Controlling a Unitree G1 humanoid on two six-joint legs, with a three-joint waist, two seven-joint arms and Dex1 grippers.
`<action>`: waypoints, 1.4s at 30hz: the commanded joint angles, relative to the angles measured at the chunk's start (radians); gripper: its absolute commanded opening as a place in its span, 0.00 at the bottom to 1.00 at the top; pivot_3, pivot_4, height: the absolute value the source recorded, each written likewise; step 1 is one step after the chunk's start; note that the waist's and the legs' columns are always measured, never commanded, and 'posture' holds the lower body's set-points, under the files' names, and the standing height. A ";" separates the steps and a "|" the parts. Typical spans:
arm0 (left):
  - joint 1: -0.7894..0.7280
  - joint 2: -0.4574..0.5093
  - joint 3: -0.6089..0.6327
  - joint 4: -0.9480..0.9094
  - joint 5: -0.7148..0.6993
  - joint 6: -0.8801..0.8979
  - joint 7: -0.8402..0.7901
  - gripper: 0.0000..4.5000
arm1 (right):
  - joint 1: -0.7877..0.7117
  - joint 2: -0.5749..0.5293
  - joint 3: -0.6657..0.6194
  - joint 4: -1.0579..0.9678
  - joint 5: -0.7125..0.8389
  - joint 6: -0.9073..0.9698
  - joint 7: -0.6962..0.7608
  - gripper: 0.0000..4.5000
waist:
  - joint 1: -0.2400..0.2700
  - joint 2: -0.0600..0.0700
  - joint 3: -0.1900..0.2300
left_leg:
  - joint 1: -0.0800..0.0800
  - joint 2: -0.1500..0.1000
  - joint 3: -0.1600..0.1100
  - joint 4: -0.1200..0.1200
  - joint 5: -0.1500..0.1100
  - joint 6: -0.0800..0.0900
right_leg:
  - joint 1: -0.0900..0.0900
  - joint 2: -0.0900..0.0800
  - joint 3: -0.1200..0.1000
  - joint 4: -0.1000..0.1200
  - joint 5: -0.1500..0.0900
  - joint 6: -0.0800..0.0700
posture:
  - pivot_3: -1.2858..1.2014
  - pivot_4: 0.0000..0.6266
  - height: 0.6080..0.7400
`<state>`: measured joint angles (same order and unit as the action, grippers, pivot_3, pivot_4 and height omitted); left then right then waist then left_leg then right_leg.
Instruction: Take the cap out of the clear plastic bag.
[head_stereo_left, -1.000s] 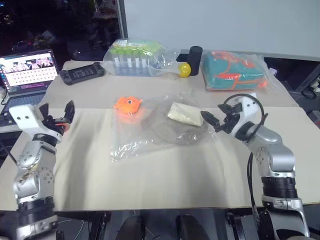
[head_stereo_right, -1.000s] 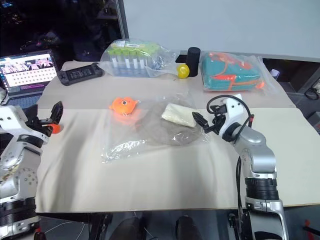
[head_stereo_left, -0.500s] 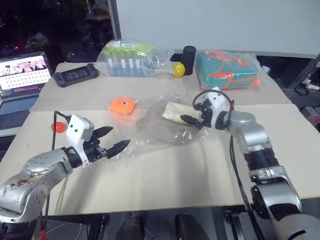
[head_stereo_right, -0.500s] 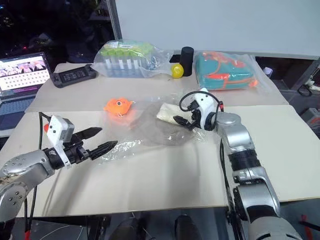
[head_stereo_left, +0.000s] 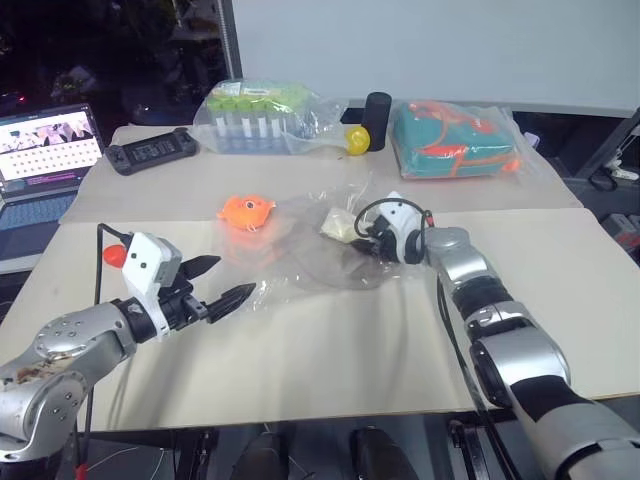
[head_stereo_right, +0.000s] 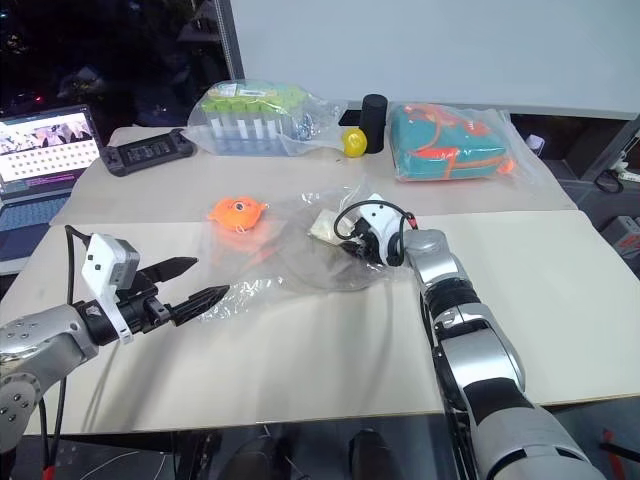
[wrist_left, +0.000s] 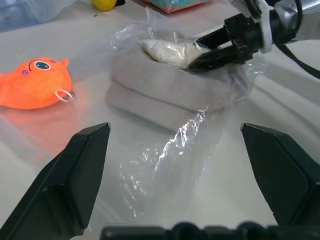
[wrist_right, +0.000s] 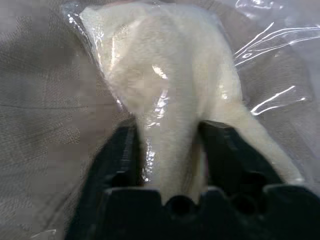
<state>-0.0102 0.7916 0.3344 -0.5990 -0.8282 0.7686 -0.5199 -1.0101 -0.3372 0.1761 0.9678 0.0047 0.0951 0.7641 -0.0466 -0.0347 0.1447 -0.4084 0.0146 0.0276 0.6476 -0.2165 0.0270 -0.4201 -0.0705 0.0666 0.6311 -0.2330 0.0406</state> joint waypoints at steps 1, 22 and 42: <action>0.006 -0.002 0.030 -0.034 -0.008 -0.002 0.004 1.00 | -0.026 -0.012 -0.048 -0.020 0.021 0.001 0.022 0.31 | 0.000 0.000 0.000 | 0.000 0.000 0.000 0.000 0.000 0.000 | 0.000 0.000 0.000 0.000 0.000 0.000 | 0.52 0.24 1.00; -0.027 -0.068 -0.054 -0.031 0.010 -0.002 0.057 1.00 | -0.197 -0.232 -0.210 0.363 -0.099 -0.108 -0.529 0.31 | -0.017 0.002 0.001 | -0.002 -0.001 0.002 -0.002 0.000 0.000 | -0.002 -0.002 0.001 -0.002 -0.001 -0.001 | 0.52 0.24 1.00; -0.042 -0.090 -0.020 0.021 0.090 -0.025 0.162 1.00 | -0.289 -0.053 -0.216 0.126 0.041 0.142 0.101 0.99 | -0.026 0.002 0.001 | 0.000 0.001 0.002 -0.002 0.000 0.000 | -0.001 0.002 0.003 0.001 0.000 -0.001 | 0.52 0.24 1.00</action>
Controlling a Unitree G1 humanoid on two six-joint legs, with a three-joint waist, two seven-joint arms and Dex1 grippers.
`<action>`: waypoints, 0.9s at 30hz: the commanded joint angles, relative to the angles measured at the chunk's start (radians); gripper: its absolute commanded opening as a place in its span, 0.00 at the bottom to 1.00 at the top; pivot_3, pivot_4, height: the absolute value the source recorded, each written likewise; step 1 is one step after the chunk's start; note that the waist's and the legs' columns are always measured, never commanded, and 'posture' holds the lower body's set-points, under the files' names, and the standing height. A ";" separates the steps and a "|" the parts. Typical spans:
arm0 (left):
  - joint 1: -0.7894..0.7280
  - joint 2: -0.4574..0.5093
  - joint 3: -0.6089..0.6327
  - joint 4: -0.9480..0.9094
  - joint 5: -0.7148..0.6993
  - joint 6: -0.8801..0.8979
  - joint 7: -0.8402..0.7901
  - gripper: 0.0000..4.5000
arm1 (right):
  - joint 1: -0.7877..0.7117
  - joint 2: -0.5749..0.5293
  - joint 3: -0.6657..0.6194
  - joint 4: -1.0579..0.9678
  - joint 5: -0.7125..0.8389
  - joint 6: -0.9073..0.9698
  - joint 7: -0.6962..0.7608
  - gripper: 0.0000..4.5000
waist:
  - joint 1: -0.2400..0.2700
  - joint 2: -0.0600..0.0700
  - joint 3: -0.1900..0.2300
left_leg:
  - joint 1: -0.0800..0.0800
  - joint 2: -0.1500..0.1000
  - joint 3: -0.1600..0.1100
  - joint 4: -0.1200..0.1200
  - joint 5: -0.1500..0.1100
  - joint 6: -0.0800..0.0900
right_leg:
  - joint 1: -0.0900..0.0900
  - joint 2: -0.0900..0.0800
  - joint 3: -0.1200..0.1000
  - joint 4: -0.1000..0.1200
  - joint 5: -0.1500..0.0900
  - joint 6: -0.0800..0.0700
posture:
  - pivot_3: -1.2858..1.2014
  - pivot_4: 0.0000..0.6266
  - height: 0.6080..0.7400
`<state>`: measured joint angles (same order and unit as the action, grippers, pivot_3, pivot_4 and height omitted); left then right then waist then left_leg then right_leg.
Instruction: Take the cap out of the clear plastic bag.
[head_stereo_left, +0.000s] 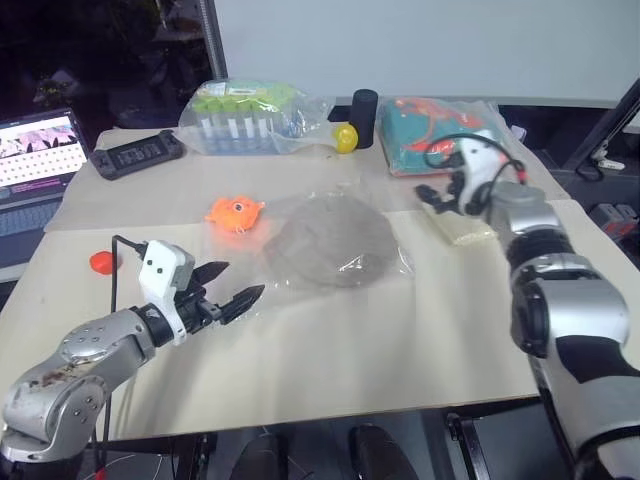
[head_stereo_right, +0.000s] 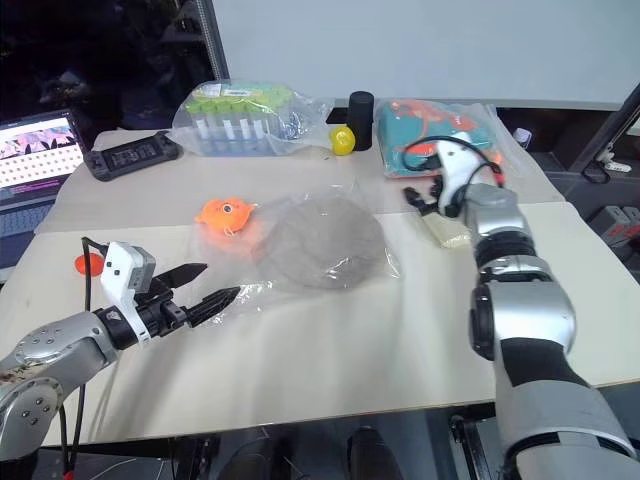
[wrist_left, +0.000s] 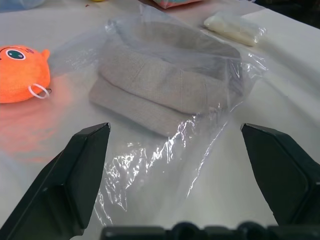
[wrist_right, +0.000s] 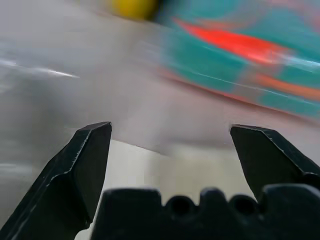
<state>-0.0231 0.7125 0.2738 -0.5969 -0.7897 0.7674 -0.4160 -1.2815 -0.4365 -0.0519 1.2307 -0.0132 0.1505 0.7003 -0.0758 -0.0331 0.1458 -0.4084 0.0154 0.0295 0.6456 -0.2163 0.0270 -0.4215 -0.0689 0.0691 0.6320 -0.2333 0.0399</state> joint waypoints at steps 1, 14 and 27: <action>-0.041 -0.015 0.044 0.038 0.076 -0.025 0.080 1.00 | -0.008 0.086 0.021 -0.192 0.078 0.121 0.201 0.99 | 0.006 0.000 0.000 | 0.000 0.000 0.000 0.000 0.000 0.000 | 0.000 0.000 0.000 0.000 0.000 0.000 | 0.52 0.24 1.00; -0.318 -0.124 -0.012 0.369 0.289 -0.078 0.248 1.00 | 0.135 0.313 0.152 -0.536 0.097 0.219 0.242 0.99 | 0.040 0.000 0.000 | -0.005 -0.003 -0.006 0.001 0.002 -0.005 | -0.004 -0.006 -0.009 0.009 0.000 0.000 | 0.52 0.24 1.00; -0.958 -0.329 -0.173 1.484 0.562 -0.573 0.058 1.00 | 0.363 0.237 0.185 -1.044 0.153 0.513 0.197 0.99 | 0.048 -0.001 0.000 | -0.015 -0.009 -0.009 0.005 0.003 -0.005 | -0.011 -0.007 -0.019 0.010 0.000 0.000 | 0.52 0.24 1.00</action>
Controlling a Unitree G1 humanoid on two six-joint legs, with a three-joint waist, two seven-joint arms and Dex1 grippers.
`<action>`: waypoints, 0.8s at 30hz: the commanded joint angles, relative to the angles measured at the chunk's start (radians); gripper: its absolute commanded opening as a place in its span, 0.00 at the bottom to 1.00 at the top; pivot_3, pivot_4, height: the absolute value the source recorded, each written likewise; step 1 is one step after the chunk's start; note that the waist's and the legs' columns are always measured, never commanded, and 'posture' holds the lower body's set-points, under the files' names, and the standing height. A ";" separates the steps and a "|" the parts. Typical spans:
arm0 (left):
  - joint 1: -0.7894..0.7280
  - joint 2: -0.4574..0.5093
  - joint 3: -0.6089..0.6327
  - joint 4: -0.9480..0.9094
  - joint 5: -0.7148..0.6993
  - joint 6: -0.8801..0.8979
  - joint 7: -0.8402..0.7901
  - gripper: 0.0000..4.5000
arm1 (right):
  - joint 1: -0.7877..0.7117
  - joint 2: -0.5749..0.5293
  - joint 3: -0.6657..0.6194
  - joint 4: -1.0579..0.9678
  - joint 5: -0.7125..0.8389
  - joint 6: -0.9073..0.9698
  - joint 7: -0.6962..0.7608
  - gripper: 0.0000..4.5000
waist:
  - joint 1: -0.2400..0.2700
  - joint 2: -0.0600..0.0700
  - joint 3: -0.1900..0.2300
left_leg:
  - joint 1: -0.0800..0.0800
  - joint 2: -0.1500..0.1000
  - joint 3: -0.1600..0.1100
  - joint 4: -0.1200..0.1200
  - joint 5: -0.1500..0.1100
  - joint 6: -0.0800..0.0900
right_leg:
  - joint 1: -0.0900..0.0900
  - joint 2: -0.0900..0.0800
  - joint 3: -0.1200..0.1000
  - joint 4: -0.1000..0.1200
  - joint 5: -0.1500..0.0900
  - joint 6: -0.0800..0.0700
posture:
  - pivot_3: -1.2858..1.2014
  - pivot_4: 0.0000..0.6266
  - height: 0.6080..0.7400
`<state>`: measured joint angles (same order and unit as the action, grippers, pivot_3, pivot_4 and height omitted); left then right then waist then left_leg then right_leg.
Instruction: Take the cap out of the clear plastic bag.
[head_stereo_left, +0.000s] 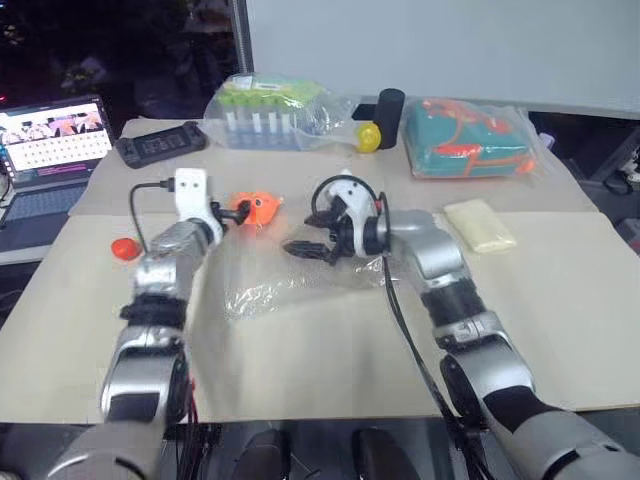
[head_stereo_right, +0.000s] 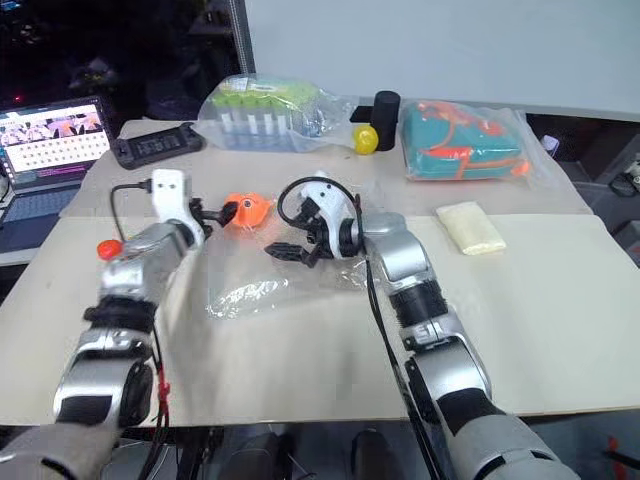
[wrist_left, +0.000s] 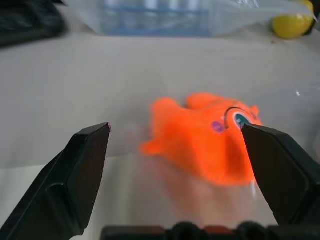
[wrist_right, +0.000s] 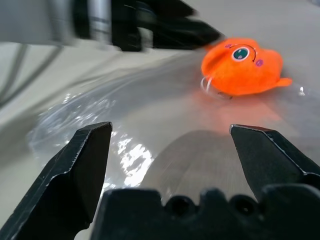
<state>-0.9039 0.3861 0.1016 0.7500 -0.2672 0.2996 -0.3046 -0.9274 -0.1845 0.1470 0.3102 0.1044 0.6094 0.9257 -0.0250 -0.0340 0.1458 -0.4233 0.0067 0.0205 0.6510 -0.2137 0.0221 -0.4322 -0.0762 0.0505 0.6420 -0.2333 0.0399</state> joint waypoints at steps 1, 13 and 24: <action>-0.104 -0.009 0.001 0.189 0.046 -0.133 -0.069 1.00 | 0.020 -0.020 -0.016 -0.148 0.039 0.072 -0.039 0.99 | -0.005 0.000 0.000 | -0.002 0.000 0.000 0.001 0.000 0.000 | -0.002 0.000 0.000 0.001 0.000 0.000 | 0.52 0.24 1.00; -0.250 -0.047 0.003 0.530 0.144 -0.180 -0.093 0.88 | 0.059 -0.064 -0.034 -0.268 0.088 0.159 -0.146 1.00 | -0.014 0.000 0.000 | -0.008 0.000 -0.005 0.009 -0.001 0.001 | -0.005 0.000 -0.007 0.006 0.000 0.000 | 0.52 0.24 1.00; -0.245 -0.045 0.056 0.522 0.144 -0.214 -0.102 0.03 | 0.055 -0.077 -0.025 -0.283 0.127 0.166 -0.194 1.00 | -0.014 0.000 0.000 | -0.008 -0.001 -0.007 0.011 0.000 0.001 | -0.004 -0.001 -0.008 0.009 0.000 0.000 | 0.52 0.24 1.00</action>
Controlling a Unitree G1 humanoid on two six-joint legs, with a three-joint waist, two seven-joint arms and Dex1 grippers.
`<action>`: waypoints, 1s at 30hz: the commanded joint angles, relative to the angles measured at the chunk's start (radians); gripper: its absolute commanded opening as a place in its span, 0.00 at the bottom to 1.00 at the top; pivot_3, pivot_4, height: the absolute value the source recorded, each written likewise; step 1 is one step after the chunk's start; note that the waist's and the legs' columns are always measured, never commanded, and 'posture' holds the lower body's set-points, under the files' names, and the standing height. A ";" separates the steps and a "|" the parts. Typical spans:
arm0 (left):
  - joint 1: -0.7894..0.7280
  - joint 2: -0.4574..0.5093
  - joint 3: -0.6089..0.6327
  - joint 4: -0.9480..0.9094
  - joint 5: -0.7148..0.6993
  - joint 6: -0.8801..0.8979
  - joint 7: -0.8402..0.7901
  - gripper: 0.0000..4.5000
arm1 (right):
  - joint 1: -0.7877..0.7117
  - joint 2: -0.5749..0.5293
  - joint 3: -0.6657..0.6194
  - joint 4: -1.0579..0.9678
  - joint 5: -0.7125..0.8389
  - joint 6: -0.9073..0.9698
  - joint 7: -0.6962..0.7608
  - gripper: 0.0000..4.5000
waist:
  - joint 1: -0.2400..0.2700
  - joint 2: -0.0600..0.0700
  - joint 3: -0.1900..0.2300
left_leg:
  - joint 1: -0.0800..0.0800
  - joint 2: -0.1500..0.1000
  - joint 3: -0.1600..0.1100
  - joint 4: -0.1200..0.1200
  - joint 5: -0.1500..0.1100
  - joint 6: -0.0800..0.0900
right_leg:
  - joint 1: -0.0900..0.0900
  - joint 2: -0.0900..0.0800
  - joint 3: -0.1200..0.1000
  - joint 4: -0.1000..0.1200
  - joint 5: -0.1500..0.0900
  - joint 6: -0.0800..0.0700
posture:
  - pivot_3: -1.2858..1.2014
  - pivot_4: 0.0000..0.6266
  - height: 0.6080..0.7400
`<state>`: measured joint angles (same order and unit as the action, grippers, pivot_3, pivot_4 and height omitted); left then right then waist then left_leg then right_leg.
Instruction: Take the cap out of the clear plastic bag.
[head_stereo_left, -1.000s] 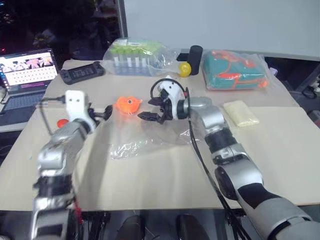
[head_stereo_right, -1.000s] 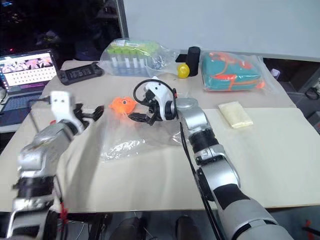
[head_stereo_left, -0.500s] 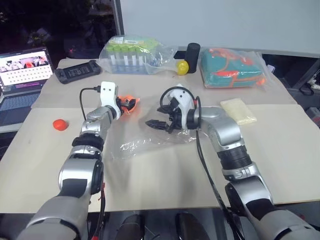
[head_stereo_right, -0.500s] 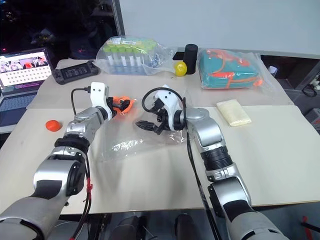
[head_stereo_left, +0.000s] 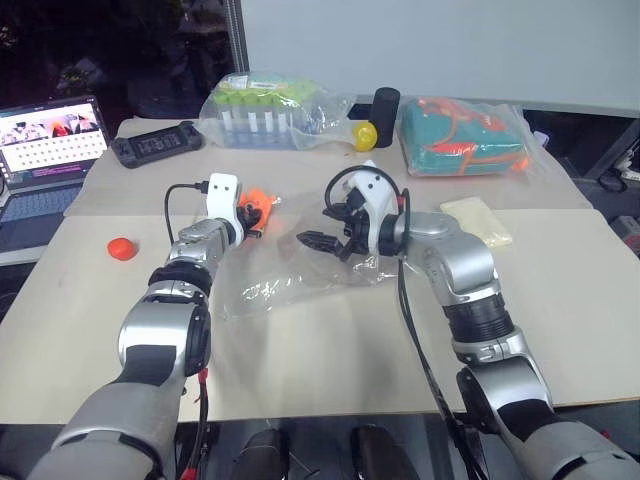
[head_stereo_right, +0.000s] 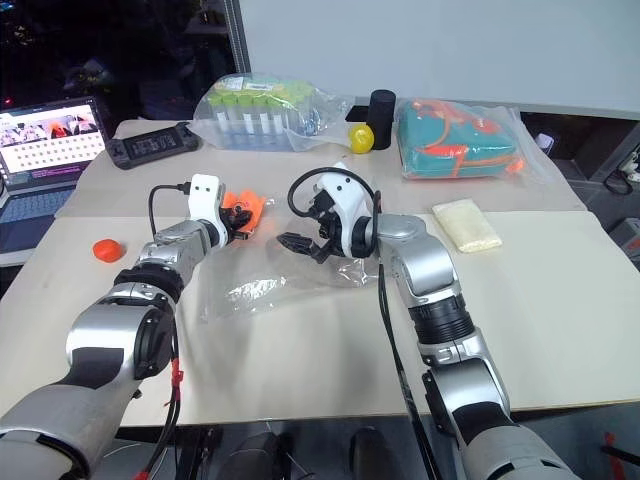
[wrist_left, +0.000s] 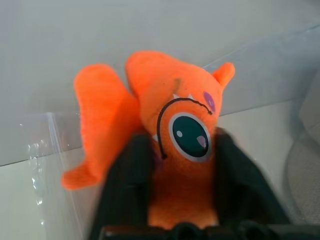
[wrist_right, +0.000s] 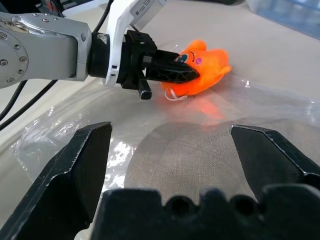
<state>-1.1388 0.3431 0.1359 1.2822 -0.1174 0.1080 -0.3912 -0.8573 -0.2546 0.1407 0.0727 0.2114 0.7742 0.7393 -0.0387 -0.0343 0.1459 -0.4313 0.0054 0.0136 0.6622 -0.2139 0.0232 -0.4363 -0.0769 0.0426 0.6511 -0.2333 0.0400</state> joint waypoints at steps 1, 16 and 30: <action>-0.012 -0.002 0.027 -0.014 -0.008 -0.027 -0.020 0.01 | -0.015 -0.008 -0.017 -0.045 0.023 0.000 -0.009 1.00 | 0.000 0.000 0.000 | 0.000 0.000 0.000 0.000 0.000 0.000 | 0.000 0.000 0.000 0.001 0.000 0.000 | 0.52 0.24 1.00; 0.106 0.219 0.221 -0.196 -0.075 -0.041 0.307 0.01 | 0.006 0.085 -0.005 -0.113 0.084 0.058 -0.067 1.00 | -0.003 0.000 0.000 | 0.001 0.000 -0.002 0.002 0.000 0.000 | -0.002 0.000 0.000 0.007 0.000 0.000 | 0.52 0.24 1.00; 0.150 0.273 0.294 -0.139 -0.121 -0.011 0.346 0.74 | 0.012 0.095 0.027 -0.188 0.112 0.100 -0.099 1.00 | -0.001 -0.001 0.000 | 0.000 0.000 -0.004 0.004 0.000 -0.001 | -0.001 -0.001 -0.002 0.007 0.000 0.000 | 0.52 0.24 1.00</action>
<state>-0.9712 0.5997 0.4231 1.1561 -0.2347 0.1127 -0.0362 -0.8422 -0.1571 0.1785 -0.0709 0.2996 0.8695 0.6449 -0.0394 -0.0349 0.1460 -0.4308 0.0049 0.0099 0.6659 -0.2135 0.0224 -0.4377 -0.0774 0.0405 0.6586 -0.2333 0.0400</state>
